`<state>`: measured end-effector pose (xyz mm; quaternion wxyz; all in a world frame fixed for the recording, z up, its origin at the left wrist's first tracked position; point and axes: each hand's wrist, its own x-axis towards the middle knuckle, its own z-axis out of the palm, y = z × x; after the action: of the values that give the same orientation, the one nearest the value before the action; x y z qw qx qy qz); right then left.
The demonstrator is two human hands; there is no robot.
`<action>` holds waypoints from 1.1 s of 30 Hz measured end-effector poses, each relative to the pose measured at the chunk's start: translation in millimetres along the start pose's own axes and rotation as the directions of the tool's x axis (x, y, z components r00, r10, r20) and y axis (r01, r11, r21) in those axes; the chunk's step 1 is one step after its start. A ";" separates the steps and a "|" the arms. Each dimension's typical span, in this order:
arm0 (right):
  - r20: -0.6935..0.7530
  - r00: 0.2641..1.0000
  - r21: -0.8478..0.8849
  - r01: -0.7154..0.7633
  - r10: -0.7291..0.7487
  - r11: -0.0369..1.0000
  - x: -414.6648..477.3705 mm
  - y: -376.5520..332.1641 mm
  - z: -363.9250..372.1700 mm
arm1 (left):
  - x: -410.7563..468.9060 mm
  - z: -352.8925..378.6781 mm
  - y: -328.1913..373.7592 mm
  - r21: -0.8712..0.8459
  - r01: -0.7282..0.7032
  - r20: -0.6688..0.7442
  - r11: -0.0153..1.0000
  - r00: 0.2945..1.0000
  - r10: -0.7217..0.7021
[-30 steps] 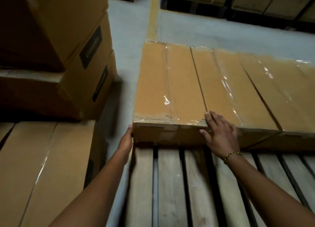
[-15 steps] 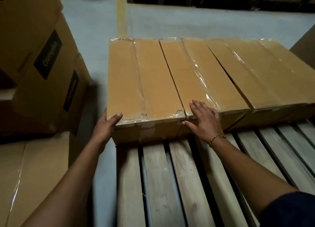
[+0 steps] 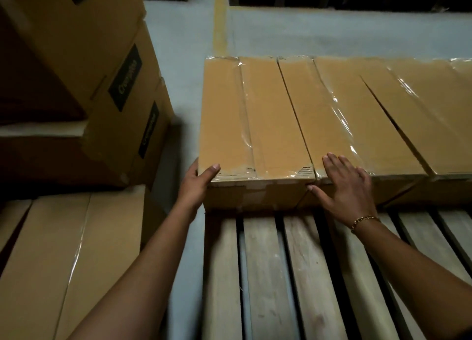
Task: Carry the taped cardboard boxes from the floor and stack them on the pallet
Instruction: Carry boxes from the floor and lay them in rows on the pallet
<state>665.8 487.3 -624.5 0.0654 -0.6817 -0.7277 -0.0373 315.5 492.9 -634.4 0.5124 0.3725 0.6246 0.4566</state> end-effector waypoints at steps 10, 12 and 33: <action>-0.123 0.990 0.264 0.095 -0.064 0.960 -11.5 -39.1 -32.7 | -43.9 -46.4 6.5 0.248 -0.009 -0.198 0.969 0.978 0.059; -0.207 0.963 0.310 0.233 -0.173 0.922 -15.1 -81.5 -41.1 | -55.5 -81.6 10.1 0.460 -0.037 -0.256 0.887 0.951 0.172; 0.811 0.515 0.585 -0.707 -0.279 0.397 -209.1 -407.9 111.0 | -245.6 -350.1 -148.9 0.394 0.552 -0.585 0.735 0.767 -0.263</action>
<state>267.2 269.1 -750.5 0.0698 -0.5676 -0.4489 0.6866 21.2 152.1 -682.2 0.2981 0.2212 0.9045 0.2100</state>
